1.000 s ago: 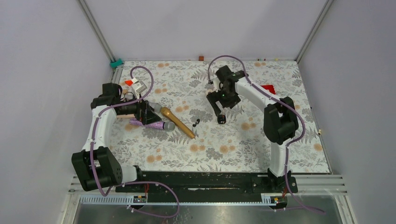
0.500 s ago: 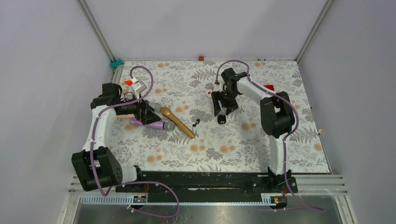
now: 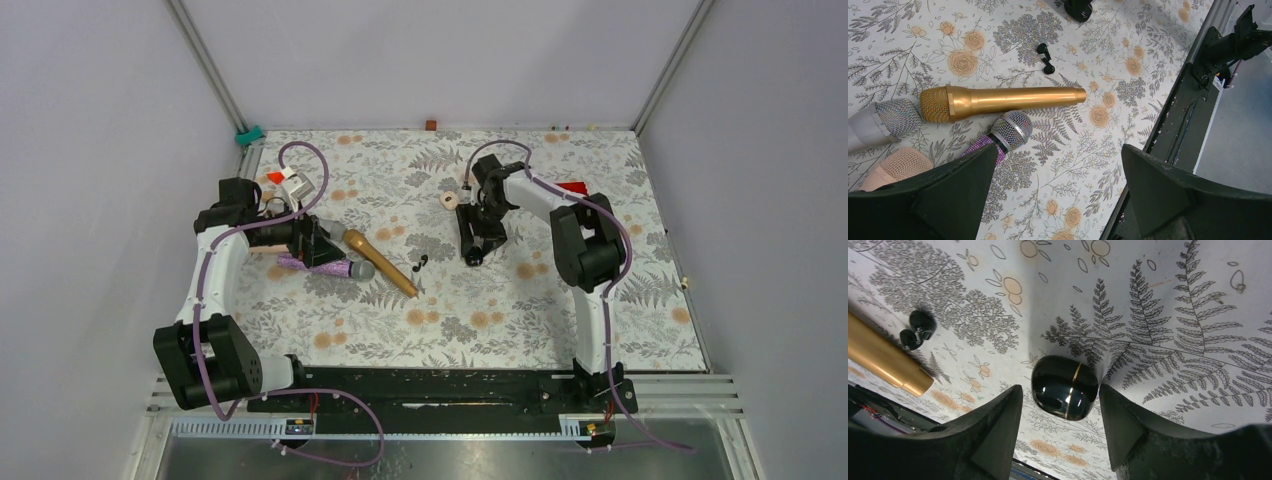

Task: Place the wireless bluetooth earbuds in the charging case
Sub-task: Pick up the charging case at the center of the board.

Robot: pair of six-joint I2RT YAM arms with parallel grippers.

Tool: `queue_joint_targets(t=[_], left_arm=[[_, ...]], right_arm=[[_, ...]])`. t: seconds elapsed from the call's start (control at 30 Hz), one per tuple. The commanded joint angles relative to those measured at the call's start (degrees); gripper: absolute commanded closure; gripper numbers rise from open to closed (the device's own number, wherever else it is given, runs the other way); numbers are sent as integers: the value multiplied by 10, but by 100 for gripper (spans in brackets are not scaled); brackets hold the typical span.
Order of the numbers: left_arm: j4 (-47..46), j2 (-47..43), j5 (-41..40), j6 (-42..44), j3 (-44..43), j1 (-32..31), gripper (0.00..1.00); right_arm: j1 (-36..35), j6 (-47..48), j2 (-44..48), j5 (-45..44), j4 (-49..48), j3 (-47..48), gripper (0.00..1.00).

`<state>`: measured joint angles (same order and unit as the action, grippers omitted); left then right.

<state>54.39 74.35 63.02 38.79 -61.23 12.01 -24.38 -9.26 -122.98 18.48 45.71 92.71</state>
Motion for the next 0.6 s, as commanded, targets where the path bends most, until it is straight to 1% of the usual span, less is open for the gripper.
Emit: queue_joint_targets(t=[0.0,0.07,0.13,0.27,0.33,0.43,0.57], left_arm=[[-5,-1,19,15,2,4,1],[-6,0,18,15,1,4,1],[-5,1,18,15,0,4,1],[-5,2,16,15,0,4,1],[-5,2,17,16,0,4,1],[-16,8,20,6,2,4,1],[-83,24,23,-59,16,3,1]], right_arm=[[-11,-11,-10,-16,2,-5,35],[-18,-10,-9,-27,2,-6,34],[-25,-7,-12,-30,2,-6,37],[-45,7,-12,-35,7,-3,54],[-53,15,-6,-42,9,0,59],[-72,38,14,-43,7,-2,63],[-101,87,66,-50,-19,-24,65]])
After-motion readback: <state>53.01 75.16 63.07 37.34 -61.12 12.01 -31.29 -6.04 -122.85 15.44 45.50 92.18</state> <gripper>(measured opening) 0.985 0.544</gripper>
